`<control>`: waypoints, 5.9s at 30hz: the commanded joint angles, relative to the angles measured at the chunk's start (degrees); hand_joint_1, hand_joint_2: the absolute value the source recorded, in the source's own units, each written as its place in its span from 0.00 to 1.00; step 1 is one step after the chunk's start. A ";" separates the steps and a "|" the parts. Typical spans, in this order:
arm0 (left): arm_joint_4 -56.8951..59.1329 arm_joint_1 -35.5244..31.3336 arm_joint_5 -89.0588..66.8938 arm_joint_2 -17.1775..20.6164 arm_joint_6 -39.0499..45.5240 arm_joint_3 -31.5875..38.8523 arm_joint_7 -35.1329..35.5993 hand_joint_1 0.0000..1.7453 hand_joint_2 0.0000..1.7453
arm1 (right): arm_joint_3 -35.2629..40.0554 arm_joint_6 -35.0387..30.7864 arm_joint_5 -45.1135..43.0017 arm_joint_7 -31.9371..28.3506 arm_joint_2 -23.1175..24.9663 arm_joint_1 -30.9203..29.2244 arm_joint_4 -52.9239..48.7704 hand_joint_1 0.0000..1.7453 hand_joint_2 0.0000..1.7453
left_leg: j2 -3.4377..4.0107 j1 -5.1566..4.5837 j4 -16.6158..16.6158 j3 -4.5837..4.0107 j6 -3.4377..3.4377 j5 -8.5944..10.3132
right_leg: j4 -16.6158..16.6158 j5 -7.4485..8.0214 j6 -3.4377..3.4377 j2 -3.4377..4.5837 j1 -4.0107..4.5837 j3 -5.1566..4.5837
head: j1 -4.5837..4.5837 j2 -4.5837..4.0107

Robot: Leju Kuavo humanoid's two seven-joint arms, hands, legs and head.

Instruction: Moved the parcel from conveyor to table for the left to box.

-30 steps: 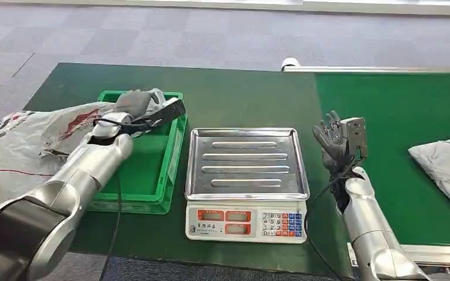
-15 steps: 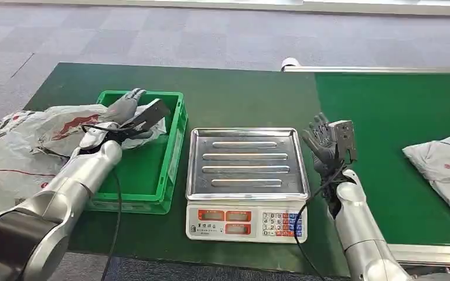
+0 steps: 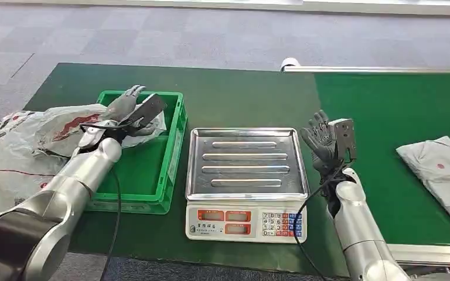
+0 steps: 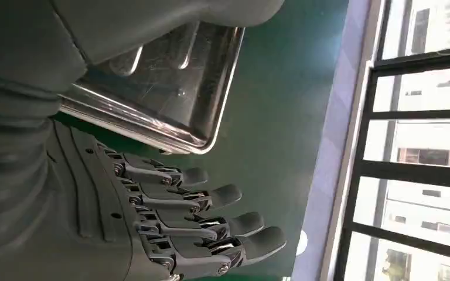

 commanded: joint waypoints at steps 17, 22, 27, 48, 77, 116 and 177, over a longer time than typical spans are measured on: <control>-7.28 2.32 55.78 -17.33 -33.53 16.43 -12.56 0.00 1.00 | 5.25 -1.37 0.43 -2.31 4.19 -10.10 12.71 0.00 1.00 | -0.10 0.01 0.00 0.14 0.08 -0.05 | -0.07 -0.04 -0.05 -0.18 0.00 0.22 | 0.00 0.00; -5.17 3.20 52.59 -19.29 -23.87 8.01 -16.14 0.00 1.00 | 6.15 -3.01 1.29 -3.20 4.55 -11.16 16.43 0.00 1.00 | -0.07 -0.02 -0.05 0.20 0.07 -0.03 | -0.09 -0.03 -0.05 -0.15 -0.03 0.26 | 0.00 0.00; -4.10 3.73 50.40 -19.52 -19.76 5.12 -18.55 0.00 1.00 | 6.47 -3.52 0.63 -4.44 3.72 -10.46 17.48 0.00 1.00 | -0.06 -0.01 -0.06 0.18 0.06 -0.01 | -0.11 0.00 -0.04 -0.14 -0.03 0.23 | 0.00 0.00; -2.54 8.31 50.35 -19.78 -5.15 2.91 -22.63 0.00 1.00 | 13.22 -5.33 0.34 -5.63 5.12 -7.59 16.95 0.00 1.00 | 0.12 0.00 -0.12 0.27 0.05 -0.05 | -0.15 0.01 -0.06 0.05 -0.02 0.24 | 0.00 0.00; -3.27 10.28 47.71 -20.76 -3.48 3.04 -25.24 0.00 1.00 | 7.72 -14.21 10.58 -0.44 2.25 -7.25 10.24 0.00 1.00 | 0.02 -0.01 -0.11 0.27 0.07 -0.04 | -0.15 -0.03 -0.06 -0.08 -0.02 0.27 | 0.00 0.00; -1.66 10.20 41.75 -22.51 -14.50 5.39 -23.31 0.00 1.00 | -25.70 -40.72 82.53 27.57 -13.71 -5.35 25.74 0.00 1.00 | -0.21 -0.06 -0.01 0.19 0.14 -0.08 | -0.15 -0.05 -0.01 -0.27 -0.13 0.27 | 0.00 0.00; -3.47 11.10 43.00 -20.64 -15.07 7.75 -23.85 0.00 1.00 | -18.94 -17.72 86.44 40.53 -10.66 -4.59 26.47 0.00 1.00 | 0.19 -0.07 -0.07 0.23 0.18 -0.14 | -0.14 0.01 -0.03 0.08 -0.16 0.22 | 0.00 0.00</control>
